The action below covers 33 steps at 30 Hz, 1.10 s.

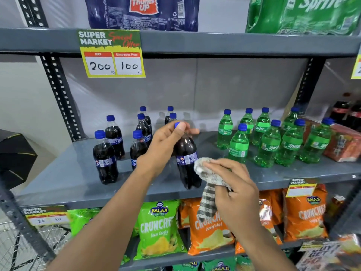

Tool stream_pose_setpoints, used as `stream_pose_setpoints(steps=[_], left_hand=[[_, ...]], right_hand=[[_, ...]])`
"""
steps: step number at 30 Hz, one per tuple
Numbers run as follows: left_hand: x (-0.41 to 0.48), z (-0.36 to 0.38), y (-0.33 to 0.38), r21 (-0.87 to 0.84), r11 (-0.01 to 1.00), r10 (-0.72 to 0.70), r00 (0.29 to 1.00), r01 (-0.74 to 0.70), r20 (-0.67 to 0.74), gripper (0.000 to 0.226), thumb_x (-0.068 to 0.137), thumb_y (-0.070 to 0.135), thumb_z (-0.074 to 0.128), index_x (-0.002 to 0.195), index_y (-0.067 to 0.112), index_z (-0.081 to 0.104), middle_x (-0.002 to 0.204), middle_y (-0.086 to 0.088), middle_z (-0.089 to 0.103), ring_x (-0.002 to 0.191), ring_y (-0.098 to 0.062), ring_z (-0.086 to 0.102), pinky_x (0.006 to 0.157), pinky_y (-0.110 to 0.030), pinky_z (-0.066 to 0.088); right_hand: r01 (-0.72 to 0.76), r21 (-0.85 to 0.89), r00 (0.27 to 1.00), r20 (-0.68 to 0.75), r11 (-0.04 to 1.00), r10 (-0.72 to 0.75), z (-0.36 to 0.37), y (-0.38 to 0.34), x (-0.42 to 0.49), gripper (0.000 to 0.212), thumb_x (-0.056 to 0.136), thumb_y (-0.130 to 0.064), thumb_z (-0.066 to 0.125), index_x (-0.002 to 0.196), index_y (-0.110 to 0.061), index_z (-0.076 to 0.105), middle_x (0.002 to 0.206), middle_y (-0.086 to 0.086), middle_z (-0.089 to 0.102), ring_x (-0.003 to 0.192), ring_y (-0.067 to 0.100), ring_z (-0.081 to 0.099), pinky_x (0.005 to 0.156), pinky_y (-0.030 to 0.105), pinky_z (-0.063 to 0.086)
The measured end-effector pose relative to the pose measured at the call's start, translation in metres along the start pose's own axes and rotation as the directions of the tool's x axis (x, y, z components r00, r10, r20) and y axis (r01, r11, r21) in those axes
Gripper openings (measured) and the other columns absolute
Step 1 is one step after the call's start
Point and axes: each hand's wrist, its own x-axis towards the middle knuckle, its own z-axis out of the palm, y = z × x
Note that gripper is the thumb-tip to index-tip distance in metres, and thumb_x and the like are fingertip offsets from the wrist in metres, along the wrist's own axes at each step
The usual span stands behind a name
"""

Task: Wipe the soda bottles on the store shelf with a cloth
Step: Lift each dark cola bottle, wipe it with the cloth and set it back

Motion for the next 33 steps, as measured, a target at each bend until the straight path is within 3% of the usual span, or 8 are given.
stream_pose_setpoints(steps=[4, 8, 11, 14, 19, 23, 27, 33], left_hand=[[-0.002, 0.013, 0.011, -0.322, 0.946, -0.008, 0.999, 0.024, 0.05, 0.026, 0.1, 0.032, 0.049, 0.094, 0.01, 0.064, 0.104, -0.015, 0.077, 0.102, -0.024, 0.071, 0.099, -0.039, 0.052], [-0.006, 0.018, 0.015, -0.551, 0.827, -0.034, 0.989, 0.11, 0.146, 0.026, 0.087, 0.039, 0.066, 0.091, 0.014, 0.065, 0.106, -0.016, 0.075, 0.099, -0.023, 0.072, 0.085, -0.035, 0.056], [-0.008, 0.022, 0.021, -0.633, 0.762, -0.064, 0.989, 0.136, 0.135, 0.027, 0.087, 0.039, 0.061, 0.087, 0.013, 0.064, 0.1, -0.014, 0.077, 0.098, -0.02, 0.073, 0.084, -0.032, 0.057], [-0.008, 0.02, 0.026, -0.661, 0.744, -0.061, 0.995, 0.1, 0.082, 0.029, 0.088, 0.041, 0.055, 0.088, 0.012, 0.061, 0.095, -0.012, 0.078, 0.098, -0.018, 0.074, 0.088, -0.031, 0.057], [-0.006, 0.019, 0.025, -0.638, 0.763, -0.082, 0.994, 0.108, 0.07, 0.031, 0.092, 0.041, 0.052, 0.09, 0.012, 0.061, 0.099, -0.013, 0.078, 0.103, -0.019, 0.073, 0.091, -0.032, 0.055], [-0.004, 0.017, 0.025, -0.649, 0.752, -0.07, 0.993, 0.117, 0.097, 0.031, 0.092, 0.04, 0.052, 0.09, 0.011, 0.063, 0.11, -0.015, 0.075, 0.113, -0.022, 0.069, 0.096, -0.033, 0.054], [-0.007, 0.017, 0.024, -0.615, 0.784, -0.041, 0.996, 0.085, 0.084, 0.029, 0.092, 0.038, 0.054, 0.095, 0.01, 0.061, 0.119, -0.018, 0.072, 0.121, -0.025, 0.065, 0.097, -0.034, 0.053], [-0.011, 0.016, 0.026, -0.635, 0.764, -0.041, 0.991, 0.115, 0.13, 0.029, 0.091, 0.04, 0.054, 0.094, 0.012, 0.061, 0.121, -0.019, 0.071, 0.12, -0.025, 0.065, 0.095, -0.034, 0.053]], right_hand=[[0.205, -0.108, 0.977, -0.044, 0.973, -0.211, 0.002, -0.024, 0.027, 0.062, 0.07, 0.018, 0.047, 0.118, -0.011, 0.072, 0.113, -0.004, 0.065, 0.104, 0.022, 0.057, 0.099, 0.017, 0.042], [0.321, -0.154, 0.946, 0.005, 0.935, -0.324, 0.005, -0.051, 0.051, 0.048, 0.082, 0.006, 0.043, 0.117, -0.006, 0.073, 0.115, 0.008, 0.07, 0.101, 0.03, 0.058, 0.096, 0.029, 0.048], [0.384, -0.178, 0.922, 0.125, 0.906, -0.366, 0.009, -0.061, 0.052, 0.042, 0.086, 0.002, 0.043, 0.116, -0.005, 0.072, 0.118, 0.007, 0.069, 0.1, 0.029, 0.055, 0.089, 0.041, 0.052], [0.464, -0.178, 0.875, 0.245, 0.868, -0.418, 0.01, -0.06, 0.033, 0.038, 0.089, -0.002, 0.046, 0.118, -0.008, 0.07, 0.122, 0.001, 0.067, 0.102, 0.027, 0.056, 0.087, 0.04, 0.052], [0.284, -0.132, 0.959, 0.039, 0.95, -0.282, 0.01, -0.054, 0.045, 0.048, 0.082, 0.002, 0.044, 0.119, -0.011, 0.072, 0.12, -0.001, 0.068, 0.1, 0.024, 0.054, 0.095, 0.025, 0.047], [0.423, -0.18, 0.901, 0.188, 0.888, -0.391, 0.022, -0.062, 0.028, 0.038, 0.086, -0.002, 0.049, 0.116, -0.01, 0.071, 0.123, -0.004, 0.064, 0.103, 0.022, 0.051, 0.092, 0.032, 0.05], [0.22, -0.155, 0.973, -0.038, 0.963, -0.228, 0.018, -0.051, 0.039, 0.048, 0.084, 0.0, 0.043, 0.12, -0.012, 0.072, 0.12, -0.002, 0.068, 0.103, 0.023, 0.054, 0.096, 0.025, 0.047], [0.296, -0.194, 0.954, 0.005, 0.935, -0.301, 0.022, -0.057, 0.032, 0.045, 0.087, 0.002, 0.043, 0.119, -0.009, 0.072, 0.119, 0.002, 0.069, 0.102, 0.022, 0.052, 0.096, 0.023, 0.046]])
